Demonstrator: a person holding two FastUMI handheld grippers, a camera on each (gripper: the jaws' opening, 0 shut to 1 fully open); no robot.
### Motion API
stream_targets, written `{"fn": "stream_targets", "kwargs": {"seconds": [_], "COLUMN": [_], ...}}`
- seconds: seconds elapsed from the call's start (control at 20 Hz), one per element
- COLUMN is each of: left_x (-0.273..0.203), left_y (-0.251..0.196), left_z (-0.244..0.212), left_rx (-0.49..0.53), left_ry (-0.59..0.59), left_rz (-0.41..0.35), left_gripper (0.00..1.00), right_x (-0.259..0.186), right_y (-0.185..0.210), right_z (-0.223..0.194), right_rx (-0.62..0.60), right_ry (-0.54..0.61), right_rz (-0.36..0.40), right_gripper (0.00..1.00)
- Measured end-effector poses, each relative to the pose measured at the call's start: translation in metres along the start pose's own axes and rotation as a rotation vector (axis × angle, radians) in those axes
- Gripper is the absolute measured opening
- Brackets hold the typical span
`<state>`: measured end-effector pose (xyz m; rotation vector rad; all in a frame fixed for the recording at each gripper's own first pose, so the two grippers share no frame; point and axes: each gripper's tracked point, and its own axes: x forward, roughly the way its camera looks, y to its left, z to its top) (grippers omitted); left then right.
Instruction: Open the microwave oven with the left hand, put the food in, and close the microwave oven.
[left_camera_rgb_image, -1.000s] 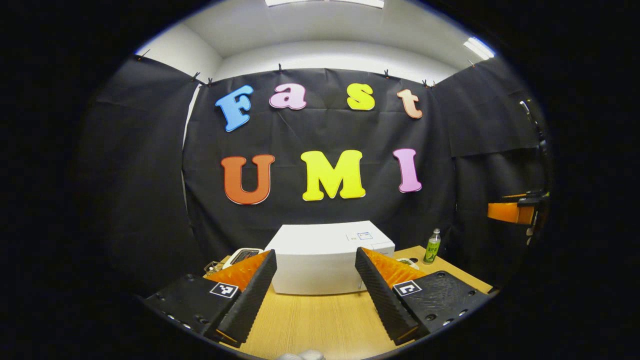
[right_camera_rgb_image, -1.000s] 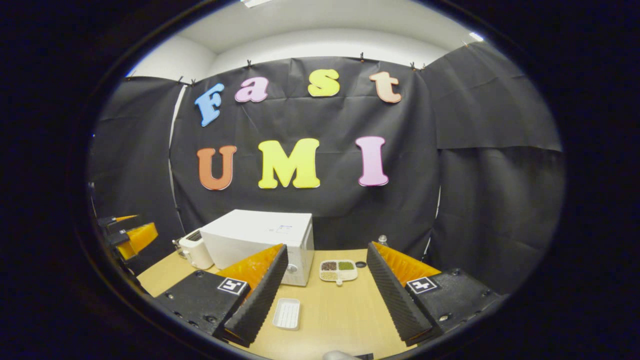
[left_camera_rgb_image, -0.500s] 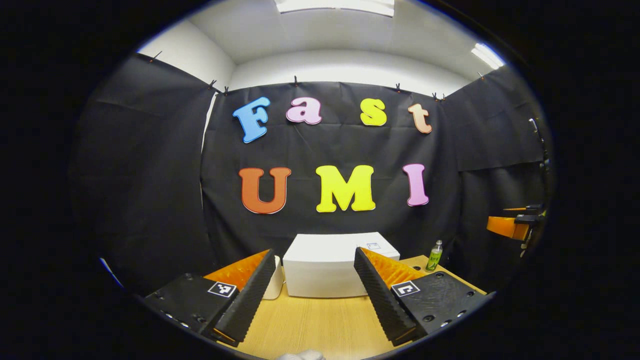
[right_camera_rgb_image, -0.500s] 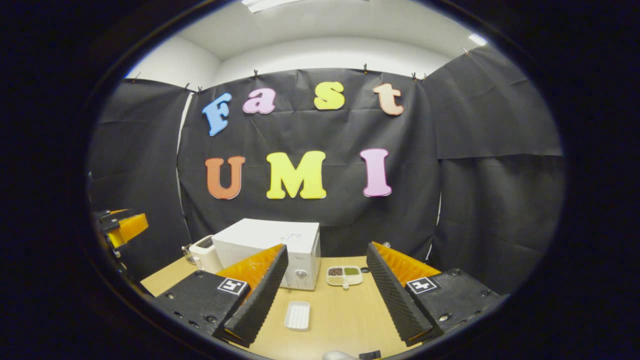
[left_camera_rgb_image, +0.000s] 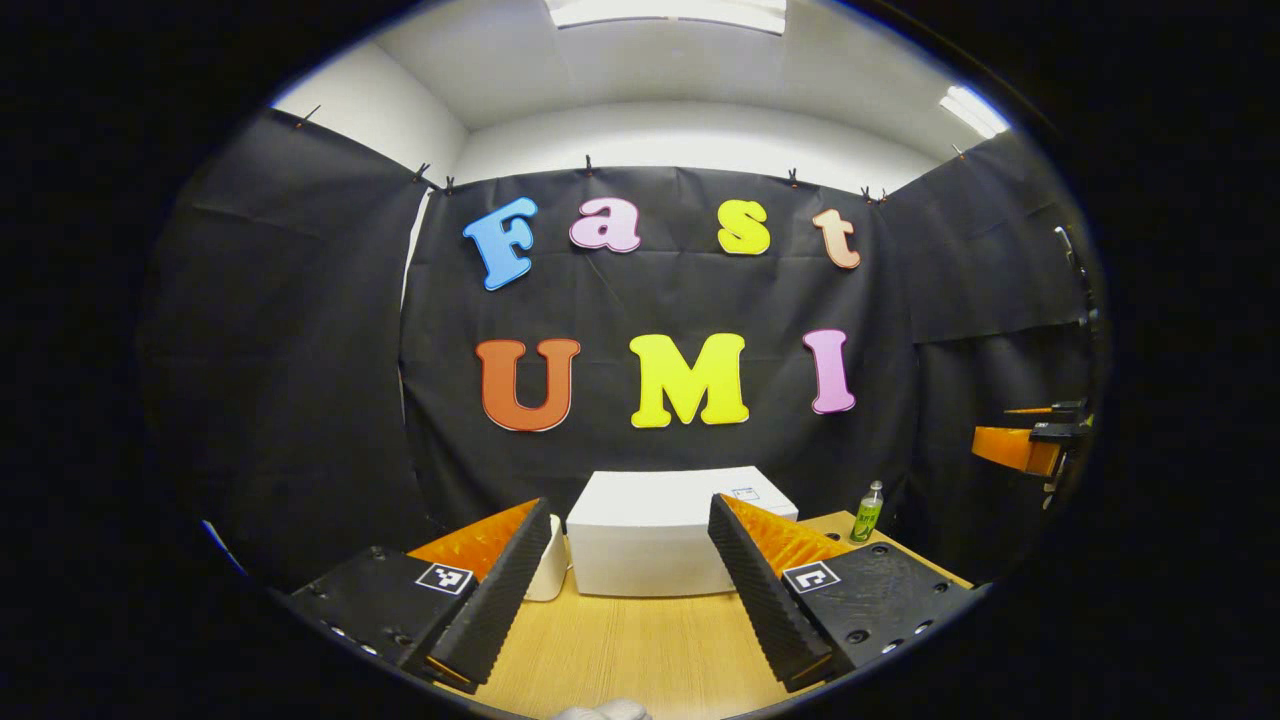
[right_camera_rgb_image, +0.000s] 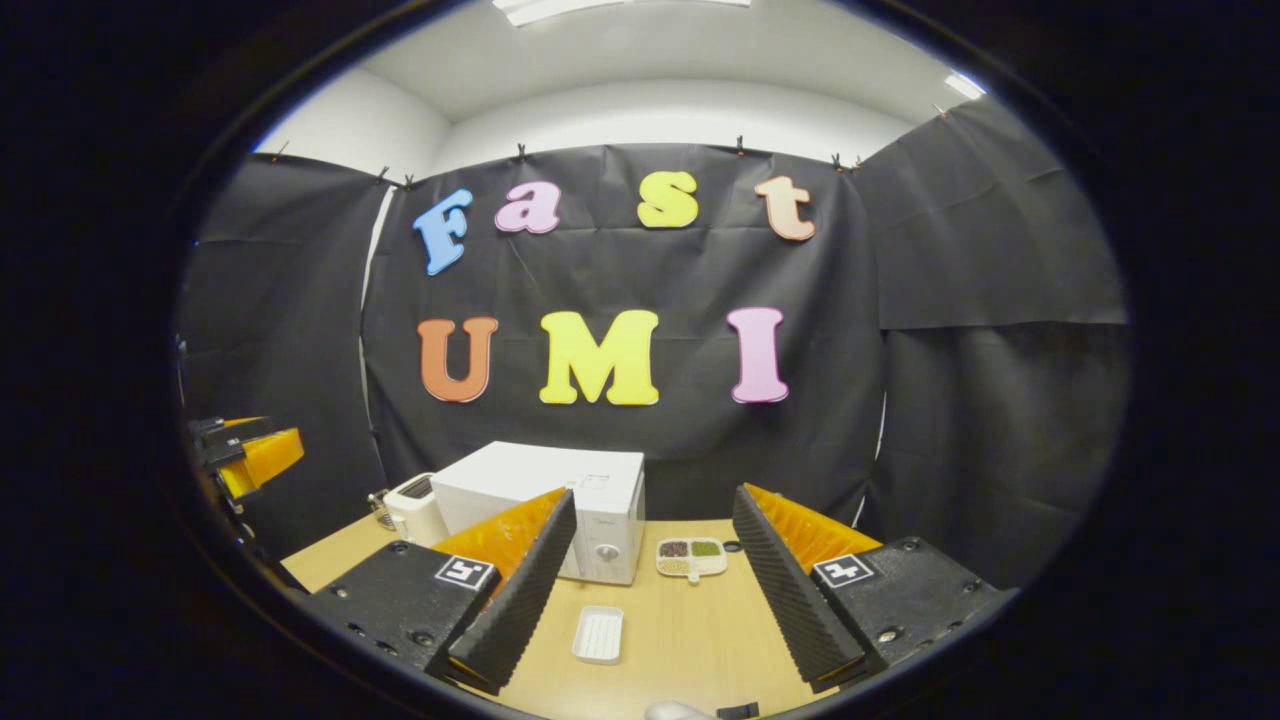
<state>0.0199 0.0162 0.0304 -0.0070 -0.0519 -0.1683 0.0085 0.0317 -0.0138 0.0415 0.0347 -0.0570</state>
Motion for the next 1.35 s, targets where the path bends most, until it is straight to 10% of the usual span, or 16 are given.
{"fn": "stream_targets", "kwargs": {"seconds": [1.35], "left_x": [-0.0044], "left_y": [-0.005], "left_z": [0.0054], "left_rx": [0.004], "left_ry": [-0.013], "left_rz": [-0.009], "left_gripper": [0.96], "right_x": [-0.0044], "right_y": [-0.0034], "right_z": [0.0], "right_rx": [0.016], "right_ry": [-0.009], "right_rz": [0.003], "right_gripper": [0.92]}}
